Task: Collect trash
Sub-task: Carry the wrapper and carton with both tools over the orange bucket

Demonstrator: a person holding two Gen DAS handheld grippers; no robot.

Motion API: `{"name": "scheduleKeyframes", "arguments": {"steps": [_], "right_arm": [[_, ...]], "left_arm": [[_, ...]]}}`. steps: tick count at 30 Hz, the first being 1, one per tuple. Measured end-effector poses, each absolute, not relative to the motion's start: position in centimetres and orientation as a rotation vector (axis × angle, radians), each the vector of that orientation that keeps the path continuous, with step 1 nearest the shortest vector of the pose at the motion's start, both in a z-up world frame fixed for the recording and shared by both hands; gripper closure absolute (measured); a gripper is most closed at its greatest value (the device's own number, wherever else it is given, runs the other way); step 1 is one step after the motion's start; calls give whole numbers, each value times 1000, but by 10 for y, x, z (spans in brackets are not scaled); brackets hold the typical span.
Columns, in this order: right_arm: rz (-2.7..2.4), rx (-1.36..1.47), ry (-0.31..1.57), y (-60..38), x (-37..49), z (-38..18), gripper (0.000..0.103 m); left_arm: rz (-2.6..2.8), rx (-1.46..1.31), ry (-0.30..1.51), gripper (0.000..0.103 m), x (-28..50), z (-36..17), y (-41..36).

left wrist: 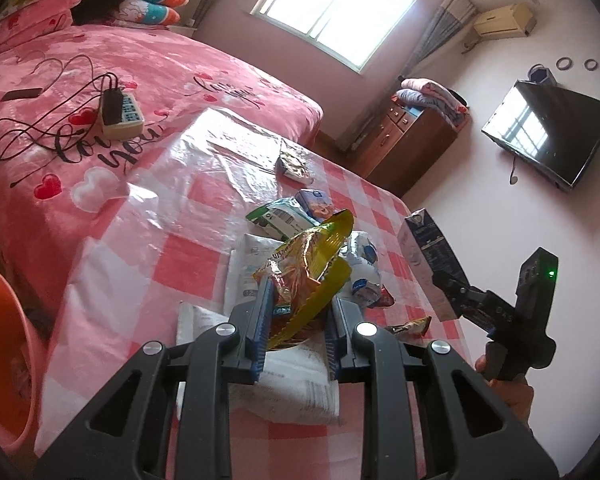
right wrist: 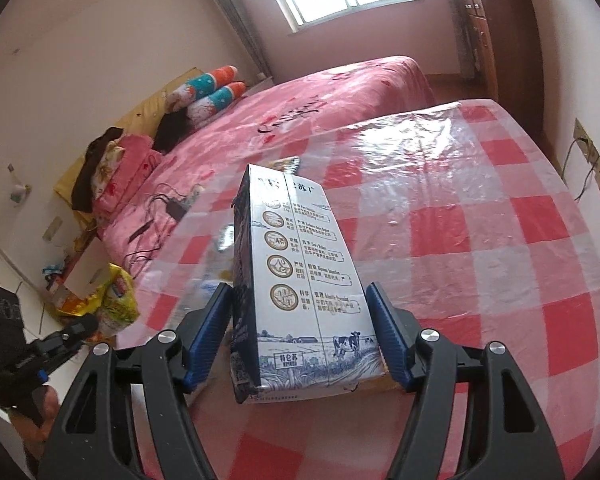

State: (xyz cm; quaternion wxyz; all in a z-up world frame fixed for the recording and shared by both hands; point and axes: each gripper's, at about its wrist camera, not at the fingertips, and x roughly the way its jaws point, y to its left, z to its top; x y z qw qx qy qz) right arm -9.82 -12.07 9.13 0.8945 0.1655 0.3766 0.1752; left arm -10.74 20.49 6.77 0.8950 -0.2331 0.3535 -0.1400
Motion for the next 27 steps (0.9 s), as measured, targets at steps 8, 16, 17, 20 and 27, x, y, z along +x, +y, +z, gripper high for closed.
{"name": "scheduleKeyframes", "arguments": {"steps": [8,16,17,20,27], "right_arm": [[492,352,812,-76,-107,102,35],[669,299,877,6,-115,108,35],[686,290,883,16,-116,108,35],[756,257,914,54,-121,109,35],[900,175,983,145,-128,105,34]], "left_arm": [[-248,-516,710,78,-127,69,237],[-165,-555,677,78,-153,67,284],[-155,-560,674,78,-156,66,289],[-105,-574,668,78,-169,61,313],[52,-604,669,78,-199,40,370]]}}
